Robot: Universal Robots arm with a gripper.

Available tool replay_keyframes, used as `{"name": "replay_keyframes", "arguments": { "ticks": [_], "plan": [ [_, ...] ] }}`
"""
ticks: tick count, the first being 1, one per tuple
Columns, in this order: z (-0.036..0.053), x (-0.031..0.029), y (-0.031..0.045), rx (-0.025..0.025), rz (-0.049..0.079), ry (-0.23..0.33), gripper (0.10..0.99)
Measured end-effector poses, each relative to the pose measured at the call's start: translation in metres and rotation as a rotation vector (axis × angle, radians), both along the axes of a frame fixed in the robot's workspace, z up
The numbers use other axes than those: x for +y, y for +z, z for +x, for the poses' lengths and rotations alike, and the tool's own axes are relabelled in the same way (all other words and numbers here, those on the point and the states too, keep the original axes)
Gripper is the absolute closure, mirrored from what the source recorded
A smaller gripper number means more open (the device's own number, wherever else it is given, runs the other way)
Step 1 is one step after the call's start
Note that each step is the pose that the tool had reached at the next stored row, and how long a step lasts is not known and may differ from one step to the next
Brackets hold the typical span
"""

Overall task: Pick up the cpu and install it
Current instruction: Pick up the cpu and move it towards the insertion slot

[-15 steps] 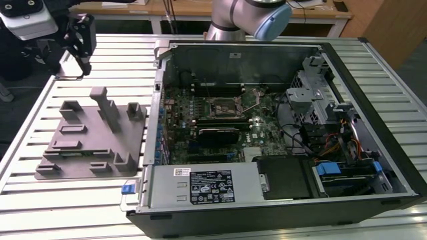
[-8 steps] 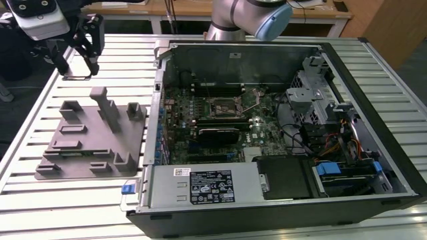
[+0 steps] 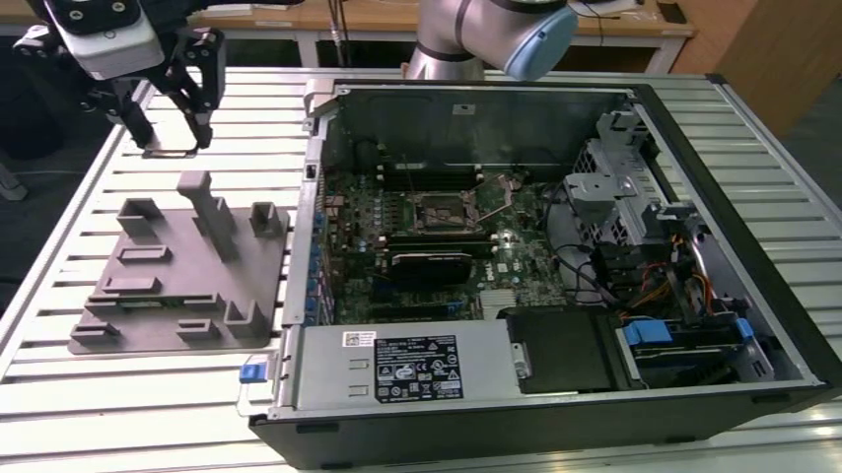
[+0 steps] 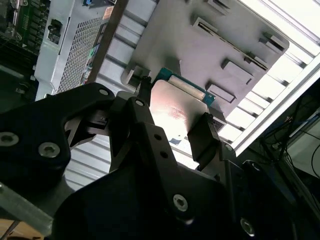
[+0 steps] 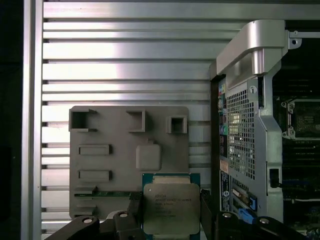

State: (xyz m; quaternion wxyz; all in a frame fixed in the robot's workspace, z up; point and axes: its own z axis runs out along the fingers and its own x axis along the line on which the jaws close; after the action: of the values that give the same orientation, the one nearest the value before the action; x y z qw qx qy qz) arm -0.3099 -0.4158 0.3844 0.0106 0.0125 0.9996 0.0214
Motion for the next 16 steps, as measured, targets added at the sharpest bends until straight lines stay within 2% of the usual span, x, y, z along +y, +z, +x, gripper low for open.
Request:
{"name": "replay_keyframes", "arguments": {
  "ticks": [16],
  "plan": [
    [0.0315, 0.0, 0.0, 0.0, 0.0, 0.0, 0.545]
  ]
}}
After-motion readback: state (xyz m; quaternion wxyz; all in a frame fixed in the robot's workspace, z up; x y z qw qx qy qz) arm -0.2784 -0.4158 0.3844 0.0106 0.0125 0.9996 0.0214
